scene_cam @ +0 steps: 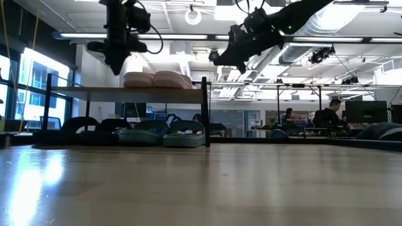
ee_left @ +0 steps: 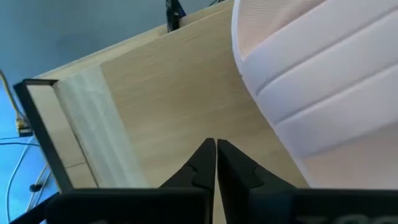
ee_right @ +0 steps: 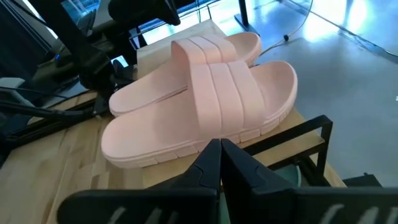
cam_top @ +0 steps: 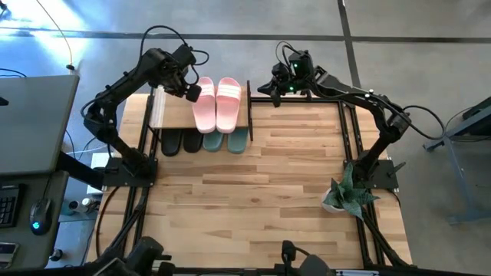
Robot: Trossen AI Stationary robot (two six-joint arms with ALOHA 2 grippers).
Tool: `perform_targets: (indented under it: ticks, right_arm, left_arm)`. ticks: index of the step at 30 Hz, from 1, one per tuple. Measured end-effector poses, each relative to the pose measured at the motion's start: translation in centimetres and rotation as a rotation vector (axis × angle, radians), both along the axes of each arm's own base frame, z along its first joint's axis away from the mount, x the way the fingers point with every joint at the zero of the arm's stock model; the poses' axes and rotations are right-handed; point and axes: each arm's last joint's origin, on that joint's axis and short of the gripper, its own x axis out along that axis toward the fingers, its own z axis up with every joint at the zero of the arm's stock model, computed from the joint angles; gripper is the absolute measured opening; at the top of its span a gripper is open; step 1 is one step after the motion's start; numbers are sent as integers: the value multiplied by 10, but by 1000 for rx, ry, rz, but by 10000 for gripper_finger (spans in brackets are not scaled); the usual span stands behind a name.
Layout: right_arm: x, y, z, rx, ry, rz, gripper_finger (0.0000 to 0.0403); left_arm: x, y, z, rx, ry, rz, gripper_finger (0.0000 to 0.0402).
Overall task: Pick and place slides into the shelf
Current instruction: Return to Home Position
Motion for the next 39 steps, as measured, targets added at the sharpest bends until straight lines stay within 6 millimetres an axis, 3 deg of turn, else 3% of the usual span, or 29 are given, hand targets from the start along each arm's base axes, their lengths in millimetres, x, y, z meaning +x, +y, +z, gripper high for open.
perform_targets:
  ticks: [13,39]
  right_arm:
    - [-1,1,-2,15,19,0,0]
    - [-2,1,-4,7,40,8,0]
  left_arm:
    - [19,27,-36,-76,56,-27,1]
    - [28,37,-36,-5,-46,-141,0]
